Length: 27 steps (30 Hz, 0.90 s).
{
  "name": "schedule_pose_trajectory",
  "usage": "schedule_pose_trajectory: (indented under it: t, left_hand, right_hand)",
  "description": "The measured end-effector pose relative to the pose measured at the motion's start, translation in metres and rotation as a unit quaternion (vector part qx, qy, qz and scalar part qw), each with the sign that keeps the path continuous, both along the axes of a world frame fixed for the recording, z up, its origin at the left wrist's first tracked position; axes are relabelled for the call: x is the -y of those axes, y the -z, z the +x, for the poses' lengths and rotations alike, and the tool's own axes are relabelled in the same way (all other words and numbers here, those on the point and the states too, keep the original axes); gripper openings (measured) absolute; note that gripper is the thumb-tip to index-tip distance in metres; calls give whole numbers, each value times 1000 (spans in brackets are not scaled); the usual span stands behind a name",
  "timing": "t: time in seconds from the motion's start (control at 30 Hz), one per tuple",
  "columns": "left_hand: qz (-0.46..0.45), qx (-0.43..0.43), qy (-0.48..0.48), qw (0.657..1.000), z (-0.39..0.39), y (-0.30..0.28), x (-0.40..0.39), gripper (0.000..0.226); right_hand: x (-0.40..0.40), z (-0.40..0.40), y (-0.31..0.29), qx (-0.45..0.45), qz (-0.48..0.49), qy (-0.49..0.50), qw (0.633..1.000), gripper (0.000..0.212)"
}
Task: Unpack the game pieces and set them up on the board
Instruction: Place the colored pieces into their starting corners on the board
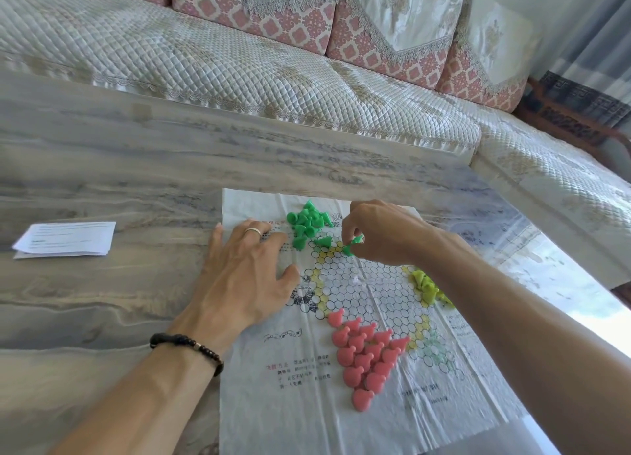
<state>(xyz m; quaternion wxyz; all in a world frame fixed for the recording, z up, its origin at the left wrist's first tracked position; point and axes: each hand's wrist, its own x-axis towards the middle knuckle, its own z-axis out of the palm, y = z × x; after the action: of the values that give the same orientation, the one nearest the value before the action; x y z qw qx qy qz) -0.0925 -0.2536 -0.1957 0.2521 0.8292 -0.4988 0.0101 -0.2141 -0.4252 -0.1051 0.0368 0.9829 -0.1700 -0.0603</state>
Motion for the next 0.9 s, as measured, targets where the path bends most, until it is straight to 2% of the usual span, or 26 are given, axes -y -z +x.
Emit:
schedule_pose_trajectory:
  t: [0.2,0.47,0.57,0.7,0.9]
  left_hand:
    - [2,0,-1,1000,-1,-2,0,56]
    - [0,5,-1,1000,-1,-3,0,58]
    - [2,-4,2,1000,-2,-3,-1,57]
    - [8,-4,5,1000,-2,-3,-1,58]
    - [3,-10,4,1000,-2,-4,-1,56]
  right_hand:
    - [1,4,-5,95,72,12,993,25]
    - [-19,22,9,41,28,-14,999,27]
    - [-13,21,-1,127,79,11,989,34]
    - [-3,13,-18,181,156,62,969,21]
    - [-2,2,-14,165,190,69,965,5]
